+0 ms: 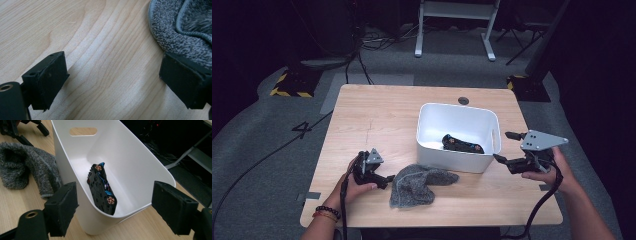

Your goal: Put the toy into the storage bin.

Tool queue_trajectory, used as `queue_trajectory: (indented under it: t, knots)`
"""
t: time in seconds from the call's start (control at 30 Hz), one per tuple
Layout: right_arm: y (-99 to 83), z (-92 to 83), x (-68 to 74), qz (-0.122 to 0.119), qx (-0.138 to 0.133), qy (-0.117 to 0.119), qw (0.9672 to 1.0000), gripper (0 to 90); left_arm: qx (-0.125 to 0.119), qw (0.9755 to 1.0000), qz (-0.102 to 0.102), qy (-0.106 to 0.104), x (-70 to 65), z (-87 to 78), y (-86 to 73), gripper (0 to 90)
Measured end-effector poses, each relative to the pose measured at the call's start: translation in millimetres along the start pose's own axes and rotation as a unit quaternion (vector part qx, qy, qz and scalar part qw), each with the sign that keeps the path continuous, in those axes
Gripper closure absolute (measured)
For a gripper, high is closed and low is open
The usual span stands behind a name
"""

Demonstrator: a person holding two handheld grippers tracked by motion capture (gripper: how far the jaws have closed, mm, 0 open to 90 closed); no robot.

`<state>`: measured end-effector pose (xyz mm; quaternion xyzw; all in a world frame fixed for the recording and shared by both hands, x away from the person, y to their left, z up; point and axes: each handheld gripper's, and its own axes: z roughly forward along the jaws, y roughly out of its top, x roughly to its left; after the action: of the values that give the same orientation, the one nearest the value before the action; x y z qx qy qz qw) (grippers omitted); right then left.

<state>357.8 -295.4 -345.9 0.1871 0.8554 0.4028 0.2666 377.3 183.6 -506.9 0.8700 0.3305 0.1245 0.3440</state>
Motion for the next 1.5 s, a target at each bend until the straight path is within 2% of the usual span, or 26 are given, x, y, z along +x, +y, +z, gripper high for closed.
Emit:
queue_trajectory:
  t: [0.13, 0.5, 0.73, 1.03, 1.5]
  knots:
    - [-8.8, -0.8, 4.1, -0.004, 0.005, -0.004, 1.0000, 21.4, 0.000, 1.0000, 0.000, 0.000, 0.0, 0.0, 0.0, 8.3]
    - [-32.8, -6.6, 9.6, 0.010, 0.012, -0.013, 0.9998, 20.6, 0.000, 1.0000, 0.000, 0.000, 0.1, 0.0, 0.0, 8.3]
    - [-50.7, 0.2, 12.1, 0.018, 0.030, -0.009, 0.9994, 20.4, 0.000, 1.0000, 0.000, 0.000, 0.1, 0.0, 0.0, 8.3]
    - [-73.5, 12.2, 10.5, 0.023, 0.064, -0.025, 0.9973, 20.8, 0.000, 1.0000, 0.000, 0.000, 0.1, -0.1, 0.0, 8.3]
    - [-116.0, 28.9, 3.3, 0.053, 0.109, -0.026, 0.9923, 21.2, 0.000, 1.0000, 0.000, 0.000, 0.0, 0.0, 0.0, 8.3]
